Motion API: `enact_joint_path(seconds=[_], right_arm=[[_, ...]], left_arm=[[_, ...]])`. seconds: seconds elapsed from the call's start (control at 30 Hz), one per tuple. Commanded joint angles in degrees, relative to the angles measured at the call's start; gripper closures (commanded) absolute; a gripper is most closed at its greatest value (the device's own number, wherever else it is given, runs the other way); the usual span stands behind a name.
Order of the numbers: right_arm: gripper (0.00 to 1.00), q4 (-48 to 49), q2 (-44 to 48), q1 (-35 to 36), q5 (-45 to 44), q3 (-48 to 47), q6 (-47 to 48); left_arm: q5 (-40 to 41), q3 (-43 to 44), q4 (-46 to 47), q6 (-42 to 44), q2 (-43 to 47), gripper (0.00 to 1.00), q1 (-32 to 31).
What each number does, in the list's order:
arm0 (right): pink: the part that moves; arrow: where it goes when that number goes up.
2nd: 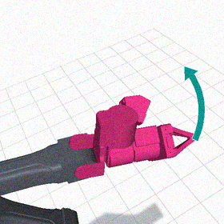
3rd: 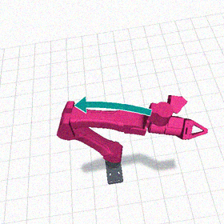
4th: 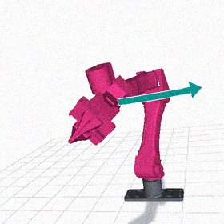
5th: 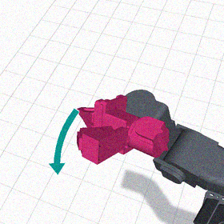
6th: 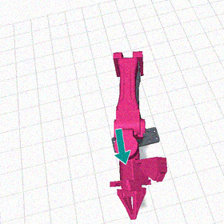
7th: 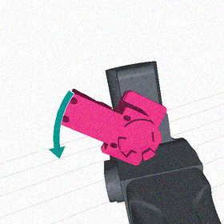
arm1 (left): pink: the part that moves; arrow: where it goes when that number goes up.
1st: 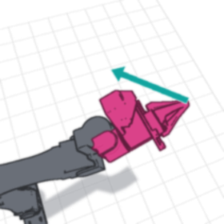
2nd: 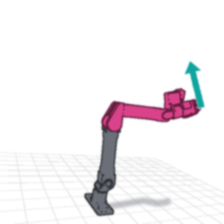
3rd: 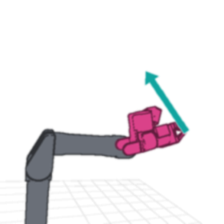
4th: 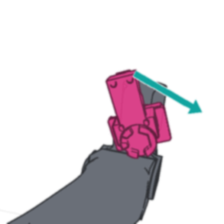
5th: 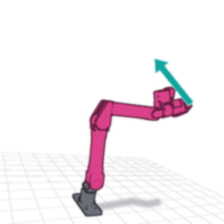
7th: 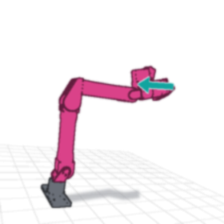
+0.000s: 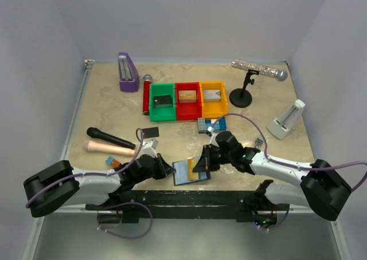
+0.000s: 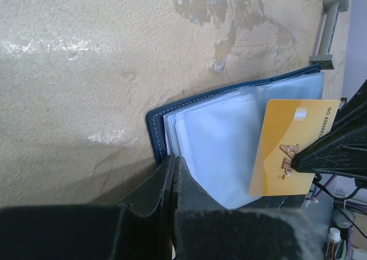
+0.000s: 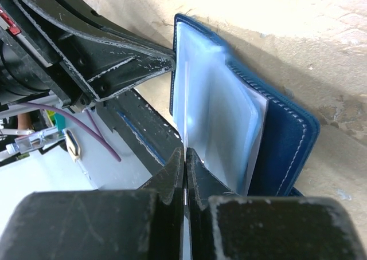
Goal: Take the credit cards out of the card holder
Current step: Remove the credit card from the card holder.
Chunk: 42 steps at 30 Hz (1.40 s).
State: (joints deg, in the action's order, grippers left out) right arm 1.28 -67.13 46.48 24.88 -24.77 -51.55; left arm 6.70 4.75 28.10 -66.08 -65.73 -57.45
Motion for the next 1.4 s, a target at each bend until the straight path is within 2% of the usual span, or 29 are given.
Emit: enact_joint_path(seconds=[0.0, 0.07, 0.13, 0.2, 0.37, 0.5, 0.7, 0.8, 0.93, 1.07, 1.2, 1.37], right_arm=[[1.0, -1.1, 2.4, -0.3, -2.0, -0.3, 1.0], [1.0, -3.6, 3.7, -0.3, -3.2, -0.5, 1.1], [1.0, -5.3, 4.9, -0.3, -4.1, -1.0, 1.7], [1.0, -7.2, 5.9, -0.3, -4.5, -1.7, 2.4], [1.0, -12.5, 8.9, -0.3, -5.1, -4.0, 5.5], [1.0, -18.8, 13.4, -0.3, -3.4, -7.5, 12.7], [1.0, -26.1, 17.7, -0.2, 10.4, -13.4, 24.1], [1.0, -29.5, 17.7, 0.5, 18.7, -16.0, 28.5], [1.0, -31.2, 17.0, 3.9, 24.8, -17.5, 31.8], [1.0, -34.8, 14.5, 9.1, 22.5, -20.6, 34.6], [1.0, -34.2, 12.9, 10.5, 21.5, -21.5, 34.1], [1.0, -35.3, 11.5, 11.0, 20.6, -22.8, 34.5]], left_arm=[[1.4, 1.2, -9.9, 4.4, 1.5, 0.93, 0.0], [0.9, 2.1, -11.0, 5.0, 3.3, 0.8, 0.0], [0.6, 3.5, -12.6, 5.6, 5.2, 0.62, 0.0], [0.2, 5.2, -14.2, 6.8, 6.9, 0.54, 0.0], [-1.1, 9.9, -18.5, 9.1, 11.4, 0.46, 0.0], [-1.5, 12.1, -21.3, 11.0, 19.3, 0.4, 0.1], [-5.8, 13.4, -23.5, 17.9, 32.9, 0.24, 0.8], [-14.0, 13.6, -20.7, 22.2, 36.5, 0.24, 1.0], [-26.7, 14.0, -14.6, 24.9, 35.5, 0.31, 0.9], [-35.3, 15.9, -10.1, 24.1, 29.8, 0.41, 1.0], [-41.1, 17.0, -6.3, 22.3, 24.7, 0.5, 0.9], [-45.4, 18.0, -5.7, 22.0, 22.4, 0.53, 0.5]])
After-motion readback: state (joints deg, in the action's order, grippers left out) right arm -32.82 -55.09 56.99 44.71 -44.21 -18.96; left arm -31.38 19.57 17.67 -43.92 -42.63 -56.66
